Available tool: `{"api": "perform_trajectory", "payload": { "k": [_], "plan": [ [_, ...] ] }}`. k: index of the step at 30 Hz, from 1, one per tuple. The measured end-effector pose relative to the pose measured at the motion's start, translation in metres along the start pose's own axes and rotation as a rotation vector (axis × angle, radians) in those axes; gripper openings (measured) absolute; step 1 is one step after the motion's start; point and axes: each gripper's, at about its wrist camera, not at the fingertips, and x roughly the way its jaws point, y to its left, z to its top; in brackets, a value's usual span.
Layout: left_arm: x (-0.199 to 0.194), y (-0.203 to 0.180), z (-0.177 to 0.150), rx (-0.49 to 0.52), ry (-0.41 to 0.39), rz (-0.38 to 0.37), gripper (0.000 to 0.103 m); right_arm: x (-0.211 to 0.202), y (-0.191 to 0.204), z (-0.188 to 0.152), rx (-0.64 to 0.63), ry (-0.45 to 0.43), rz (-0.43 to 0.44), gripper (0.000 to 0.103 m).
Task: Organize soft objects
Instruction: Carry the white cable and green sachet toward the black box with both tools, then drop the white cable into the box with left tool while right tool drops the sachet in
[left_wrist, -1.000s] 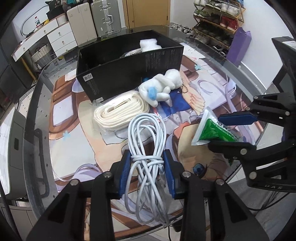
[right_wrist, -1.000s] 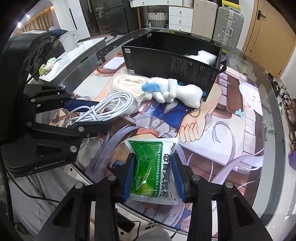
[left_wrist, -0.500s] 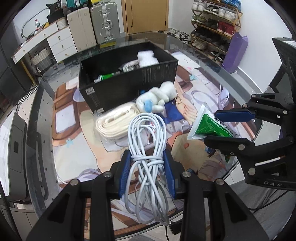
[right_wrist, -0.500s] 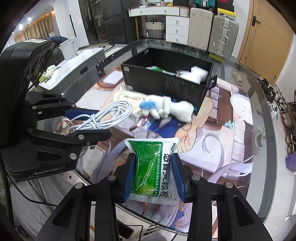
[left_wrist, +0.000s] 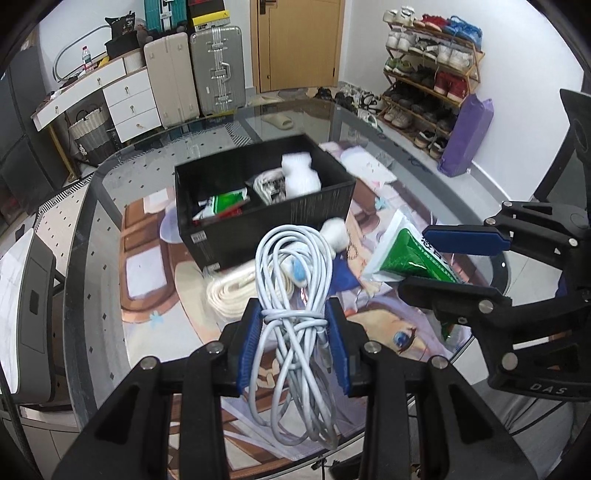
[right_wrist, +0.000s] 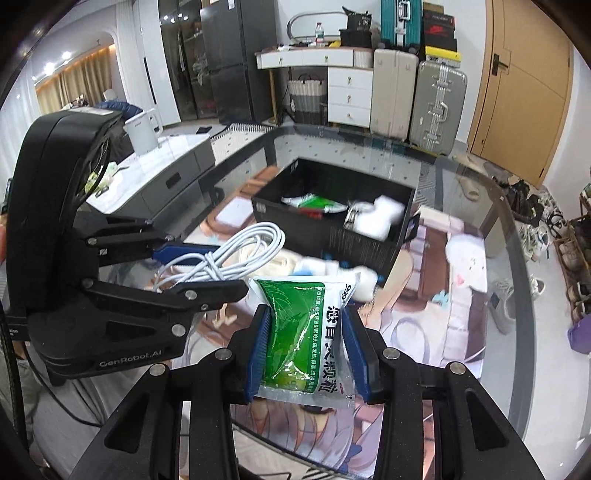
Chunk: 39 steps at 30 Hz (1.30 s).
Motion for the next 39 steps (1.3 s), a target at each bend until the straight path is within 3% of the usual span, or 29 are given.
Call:
{"api": "perform_trajectory", "payload": {
  "k": [9,22,33,39],
  "plan": [
    [-0.018,0.008,0.023,-0.035,-0.091,0.015,0.034,-0.008,-0.008,0.029,0.034,-0.075,-0.026,0.039],
    [0.008,0.035,0.064,-0.089,-0.169,0.089,0.034,0.017,-0.034,0.076,0.112,-0.158,-0.052,0.039],
    [0.044,0.06,0.089,-0.141,-0.168,0.054,0.034,0.056,-0.05,0.095,0.146,-0.154,-0.103,0.039],
    [0.06,0.072,0.091,-0.197,-0.155,0.06,0.034,0.081,-0.061,0.103,0.175,-0.157,-0.087,0.039]
  ]
}}
